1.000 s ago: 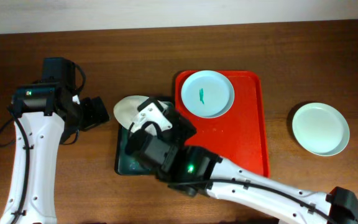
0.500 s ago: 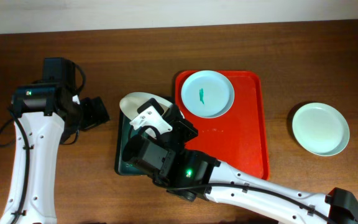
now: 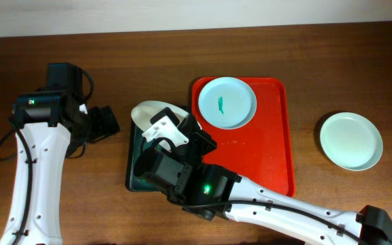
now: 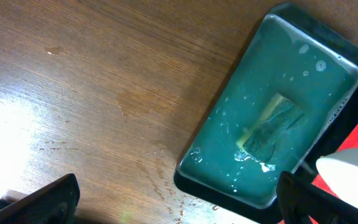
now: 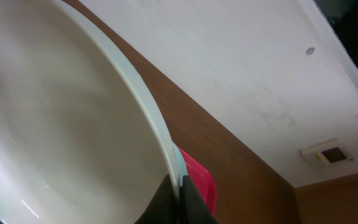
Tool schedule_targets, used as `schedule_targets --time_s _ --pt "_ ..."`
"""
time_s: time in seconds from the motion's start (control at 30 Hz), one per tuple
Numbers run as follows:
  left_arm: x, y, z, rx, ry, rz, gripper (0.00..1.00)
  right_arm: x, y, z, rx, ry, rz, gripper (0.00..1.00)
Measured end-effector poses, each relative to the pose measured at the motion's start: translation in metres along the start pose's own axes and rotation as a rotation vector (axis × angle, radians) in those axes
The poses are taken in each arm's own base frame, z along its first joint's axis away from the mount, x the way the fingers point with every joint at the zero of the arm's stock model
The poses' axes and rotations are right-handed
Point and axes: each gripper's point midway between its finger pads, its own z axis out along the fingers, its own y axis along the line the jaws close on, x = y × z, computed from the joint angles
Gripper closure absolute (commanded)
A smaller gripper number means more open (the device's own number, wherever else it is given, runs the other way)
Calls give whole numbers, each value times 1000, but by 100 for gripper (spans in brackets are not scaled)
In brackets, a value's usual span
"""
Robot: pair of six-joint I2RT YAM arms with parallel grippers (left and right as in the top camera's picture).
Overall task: Clean dirty plates on tray and stack at the side
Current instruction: 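Lift the white plate with the right gripper and tilt it over the black tray, then stack the white plate onto the plate right of the red tray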
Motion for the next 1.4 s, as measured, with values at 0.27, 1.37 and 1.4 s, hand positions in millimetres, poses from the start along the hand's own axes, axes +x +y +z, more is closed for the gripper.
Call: schedule_targets --time_s 0.27,1.37,1.4 --pt "0 0 0 0 0 0 1 0 0 0 0 0 1 96" --pt "0 0 0 0 0 0 1 488 -232 48 171 1306 1669 51" --pt "0 0 0 0 0 0 1 481 -229 49 131 1300 1672 49"
